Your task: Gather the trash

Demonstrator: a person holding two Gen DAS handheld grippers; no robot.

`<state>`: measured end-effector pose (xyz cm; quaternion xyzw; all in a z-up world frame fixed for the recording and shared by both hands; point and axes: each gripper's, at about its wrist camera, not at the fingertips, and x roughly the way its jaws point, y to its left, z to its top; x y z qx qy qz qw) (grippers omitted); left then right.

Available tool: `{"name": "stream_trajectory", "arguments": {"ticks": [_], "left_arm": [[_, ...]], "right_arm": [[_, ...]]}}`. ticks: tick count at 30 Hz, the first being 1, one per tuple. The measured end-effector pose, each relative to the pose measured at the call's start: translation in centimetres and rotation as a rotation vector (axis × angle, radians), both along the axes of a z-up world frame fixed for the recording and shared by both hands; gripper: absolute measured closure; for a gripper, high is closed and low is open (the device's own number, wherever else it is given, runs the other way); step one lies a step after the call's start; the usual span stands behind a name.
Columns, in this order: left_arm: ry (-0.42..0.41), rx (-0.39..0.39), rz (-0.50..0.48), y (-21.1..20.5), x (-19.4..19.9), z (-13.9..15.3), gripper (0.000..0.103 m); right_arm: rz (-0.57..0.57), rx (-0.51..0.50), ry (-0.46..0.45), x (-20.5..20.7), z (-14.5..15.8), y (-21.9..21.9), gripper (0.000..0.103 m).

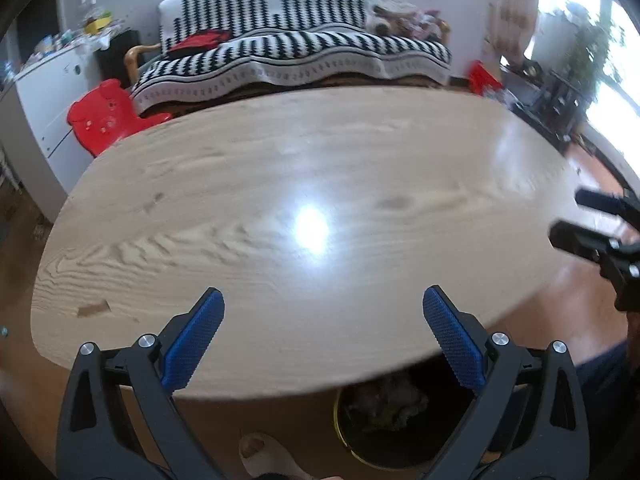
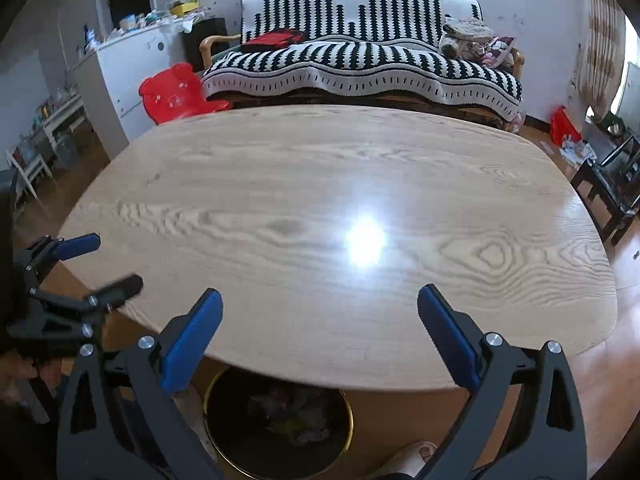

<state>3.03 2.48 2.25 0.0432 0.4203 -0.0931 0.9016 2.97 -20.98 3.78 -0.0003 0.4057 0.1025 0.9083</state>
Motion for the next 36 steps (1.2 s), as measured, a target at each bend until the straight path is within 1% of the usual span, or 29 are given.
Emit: {"name": "stream_trajectory", "arguments": {"ticks": [2, 4, 7, 9, 10, 12, 14, 16, 21, 26, 36], "left_arm": [[0.000, -0.035, 0.048, 1.1, 1.9, 0.9, 0.006], [-0.010, -0.039, 0.091, 1.9, 3.2, 1.1, 0.006], [-0.025, -0.028, 0.132, 2.3, 4.5, 0.1, 0.006], [-0.021, -0.011, 0.145, 2.4, 4.5, -0.8, 0.006], [-0.003, -0.007, 0.147, 2.4, 4.6, -1.5, 0.006], [0.018, 0.007, 0.136, 2.2, 4.6, -2.2, 0.006], [0.016, 0.024, 0.133, 2.1, 4.1, -2.6, 0.006], [0.018, 0.020, 0.129, 2.1, 3.6, -2.8, 0.006], [0.051, -0.014, 0.121, 2.1, 3.0, -3.3, 0.006], [0.043, -0.020, 0.134, 2.4, 2.9, -3.1, 0.006], [0.041, -0.022, 0.137, 2.4, 2.9, -3.1, 0.006]], "right_arm": [[-0.011, 0.035, 0.009, 1.5, 0.4, -0.7, 0.008], [-0.035, 0.045, 0.002, 3.2, 0.4, -1.5, 0.008], [-0.071, 0.028, -0.017, 4.6, -0.5, -2.5, 0.008], [-0.082, 0.010, -0.019, 5.0, -1.4, -2.9, 0.008], [-0.080, -0.012, -0.013, 5.3, -2.0, -3.0, 0.008], [-0.074, -0.023, 0.001, 5.8, -2.7, -3.0, 0.008], [-0.077, -0.015, 0.014, 5.8, -3.3, -3.2, 0.008], [-0.071, -0.006, 0.025, 5.7, -3.6, -3.1, 0.008], [-0.047, -0.021, 0.012, 4.8, -3.6, -2.3, 0.008], [-0.040, -0.013, 0.009, 4.3, -3.6, -2.2, 0.008], [-0.060, 0.005, 0.014, 3.8, -3.6, -2.7, 0.008]]}}
